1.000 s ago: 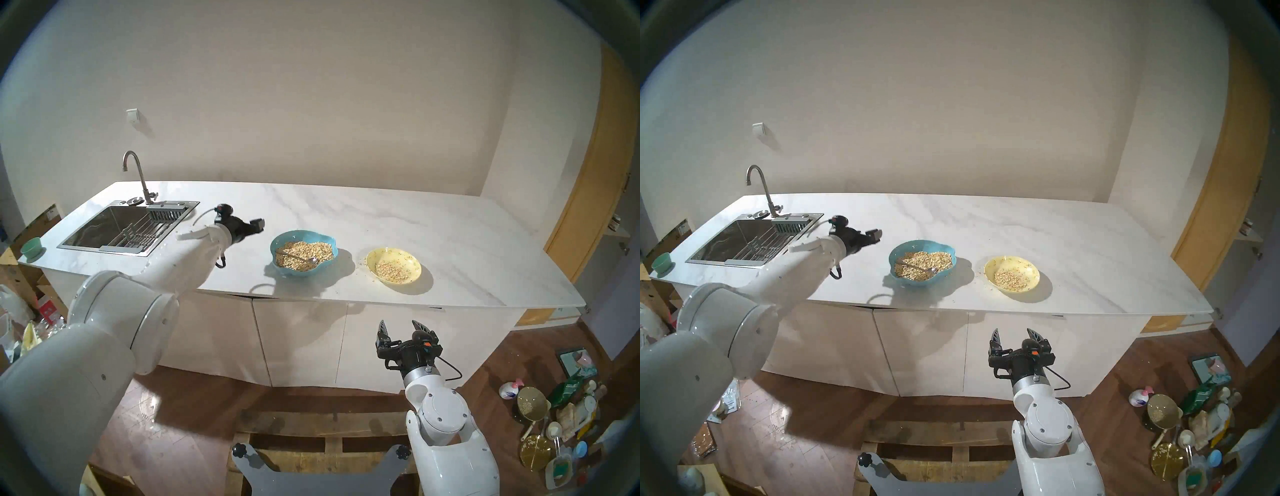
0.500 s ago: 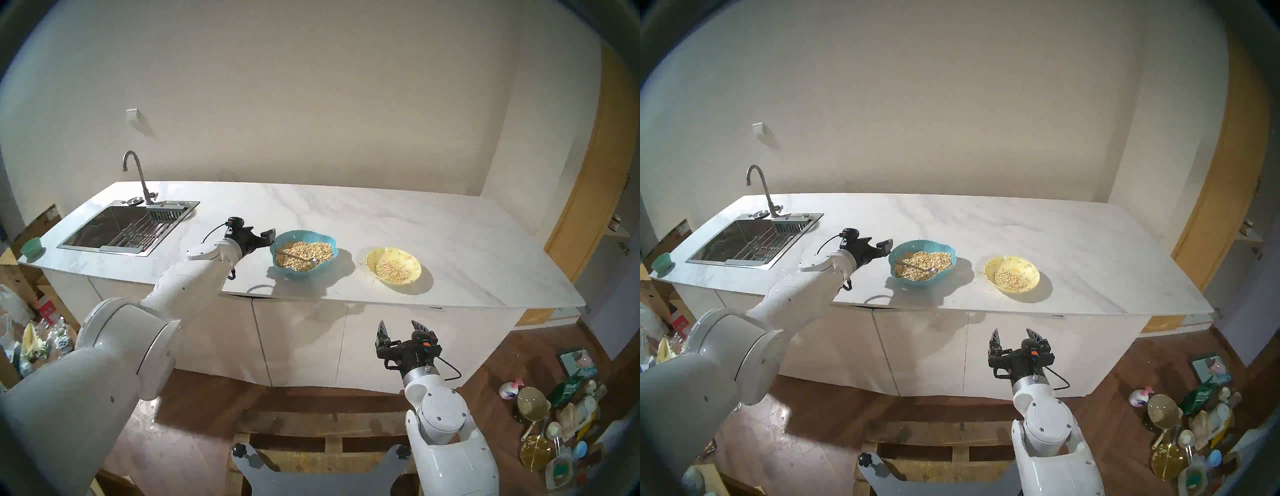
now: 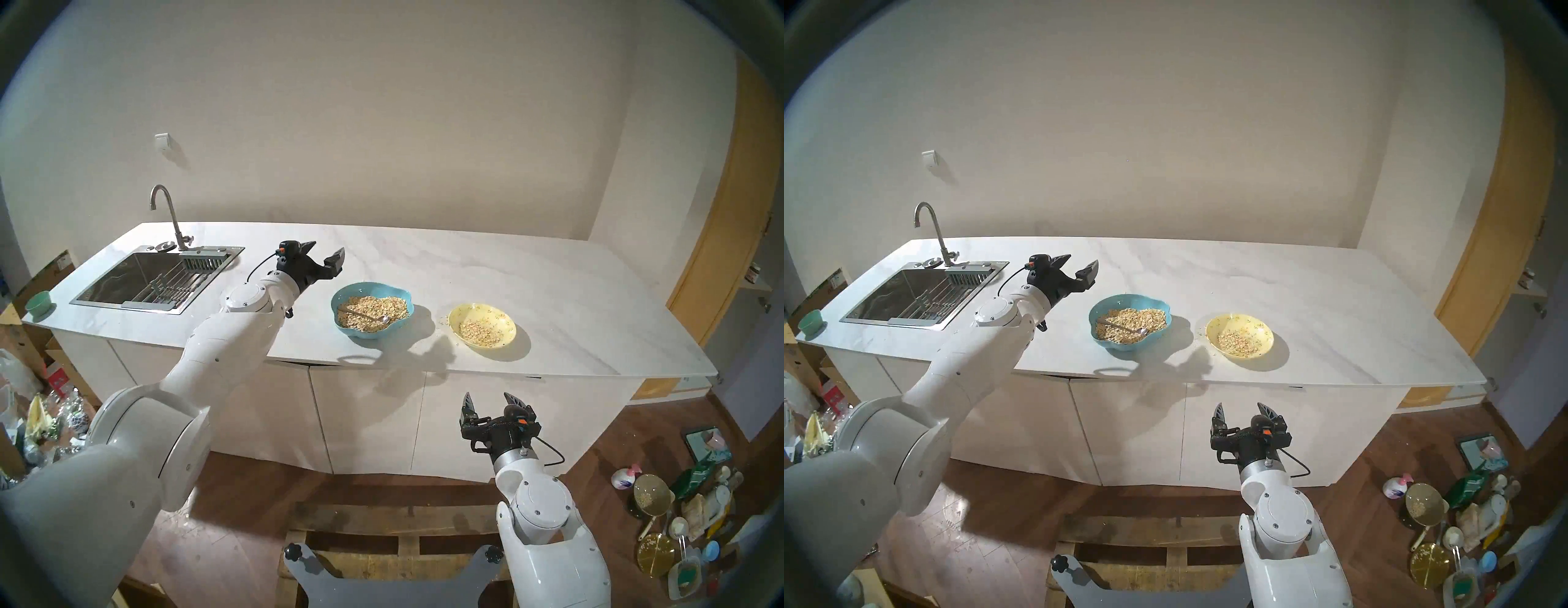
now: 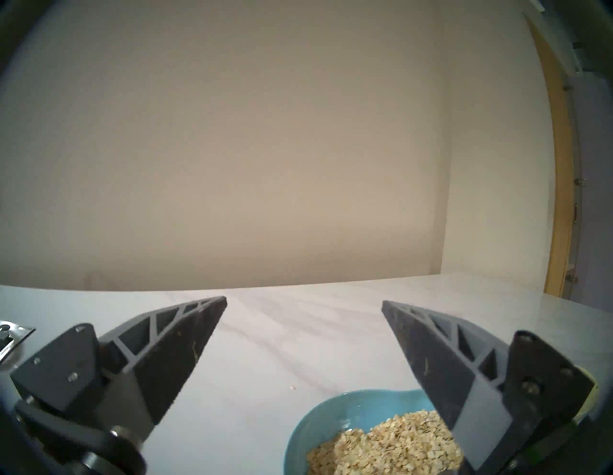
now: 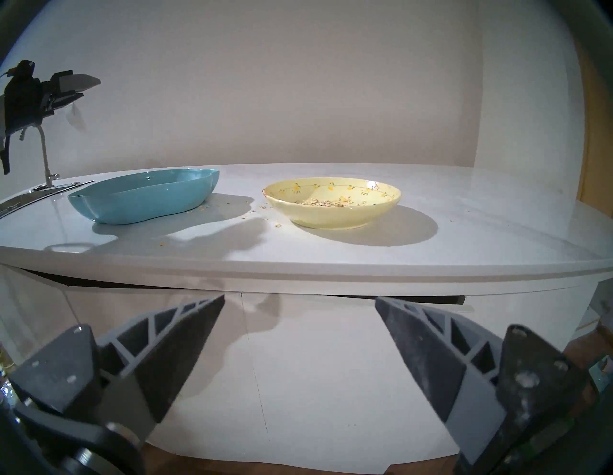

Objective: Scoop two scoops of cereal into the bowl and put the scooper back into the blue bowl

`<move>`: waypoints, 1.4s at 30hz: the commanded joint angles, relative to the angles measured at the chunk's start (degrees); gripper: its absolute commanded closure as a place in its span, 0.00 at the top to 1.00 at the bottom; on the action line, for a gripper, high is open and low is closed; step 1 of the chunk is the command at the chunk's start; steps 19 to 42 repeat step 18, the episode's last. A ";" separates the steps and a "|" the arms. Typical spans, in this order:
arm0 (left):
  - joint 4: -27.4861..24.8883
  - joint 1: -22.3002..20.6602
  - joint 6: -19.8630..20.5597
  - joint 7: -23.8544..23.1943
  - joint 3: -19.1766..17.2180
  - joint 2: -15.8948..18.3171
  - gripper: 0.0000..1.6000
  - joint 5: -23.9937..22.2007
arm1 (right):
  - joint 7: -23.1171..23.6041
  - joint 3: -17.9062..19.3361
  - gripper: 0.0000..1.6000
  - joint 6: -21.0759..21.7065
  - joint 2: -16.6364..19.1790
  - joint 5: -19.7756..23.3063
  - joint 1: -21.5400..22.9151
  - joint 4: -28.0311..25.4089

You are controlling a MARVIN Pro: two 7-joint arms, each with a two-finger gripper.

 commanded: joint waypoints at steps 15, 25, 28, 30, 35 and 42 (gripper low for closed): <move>-32.40 18.75 -4.22 9.01 -5.22 8.94 1.00 1.39 | -0.02 -0.01 1.00 -0.53 -0.05 0.01 0.30 -1.91; -35.79 21.00 -3.82 11.07 -5.66 9.92 1.00 1.65 | -0.03 -0.01 1.00 -0.55 -0.05 0.01 0.23 -2.04; -35.79 21.00 -3.82 11.07 -5.66 9.92 1.00 1.65 | -0.03 -0.01 1.00 -0.55 -0.05 0.01 0.23 -2.04; -35.79 21.00 -3.82 11.07 -5.66 9.92 1.00 1.65 | -0.03 -0.01 1.00 -0.55 -0.05 0.01 0.23 -2.04; -35.79 21.00 -3.82 11.07 -5.66 9.92 1.00 1.65 | -0.03 -0.01 1.00 -0.55 -0.05 0.01 0.23 -2.04; -35.79 21.00 -3.82 11.07 -5.66 9.92 1.00 1.65 | -0.03 -0.01 1.00 -0.55 -0.05 0.01 0.23 -2.04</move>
